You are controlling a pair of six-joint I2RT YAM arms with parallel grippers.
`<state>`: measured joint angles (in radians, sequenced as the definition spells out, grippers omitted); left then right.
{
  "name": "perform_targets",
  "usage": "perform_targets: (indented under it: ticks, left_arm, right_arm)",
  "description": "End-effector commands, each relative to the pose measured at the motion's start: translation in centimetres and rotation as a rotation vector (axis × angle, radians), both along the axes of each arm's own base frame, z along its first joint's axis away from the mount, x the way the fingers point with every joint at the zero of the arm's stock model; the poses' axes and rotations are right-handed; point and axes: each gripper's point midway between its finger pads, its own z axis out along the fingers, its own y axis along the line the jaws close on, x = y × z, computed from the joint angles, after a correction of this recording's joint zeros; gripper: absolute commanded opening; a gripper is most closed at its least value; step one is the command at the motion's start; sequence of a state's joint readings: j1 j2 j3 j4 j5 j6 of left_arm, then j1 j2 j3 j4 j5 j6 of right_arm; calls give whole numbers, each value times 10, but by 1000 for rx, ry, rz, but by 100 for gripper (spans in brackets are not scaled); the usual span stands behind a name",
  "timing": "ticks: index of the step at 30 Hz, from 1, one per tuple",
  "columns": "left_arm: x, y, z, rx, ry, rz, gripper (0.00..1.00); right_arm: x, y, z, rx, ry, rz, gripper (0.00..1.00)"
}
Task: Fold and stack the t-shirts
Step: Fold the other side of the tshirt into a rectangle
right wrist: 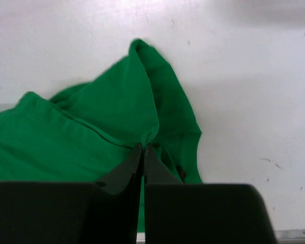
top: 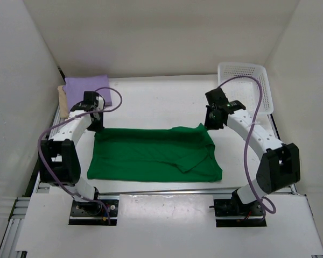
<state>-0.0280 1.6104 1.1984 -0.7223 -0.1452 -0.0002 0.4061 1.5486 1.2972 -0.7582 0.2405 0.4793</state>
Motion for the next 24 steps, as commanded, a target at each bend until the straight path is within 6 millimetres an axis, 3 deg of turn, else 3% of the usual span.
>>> perform_targets:
  ticks: [1,3,4,6,11,14,24]
  left_arm:
    - [-32,0,1,27,-10,-5,11]
    - [-51,0,-9,37,18,-10,11]
    - [-69,1,-25,39,68,-11,11]
    - [-82,0,-35,50,100,-19,11]
    - [-108,-4,-58,57,180,-44,12]
    - [-107,-6,-62,59,198,-53,14]
    - [-105,-3,-56,76,174,-45,15]
  right_arm:
    - [-28,-13,-1,5,2,-12,0]
    - [-44,-8,-9,62,30,-12,0]
    - [-50,-7,-15,79,44,-15,0]
    - [-69,-8,-36,86,98,-40,0]
    - [-89,6,-57,144,147,-40,0]
    - [-96,5,-68,122,180,-44,0]
    - [-103,4,-72,118,183,-36,0]
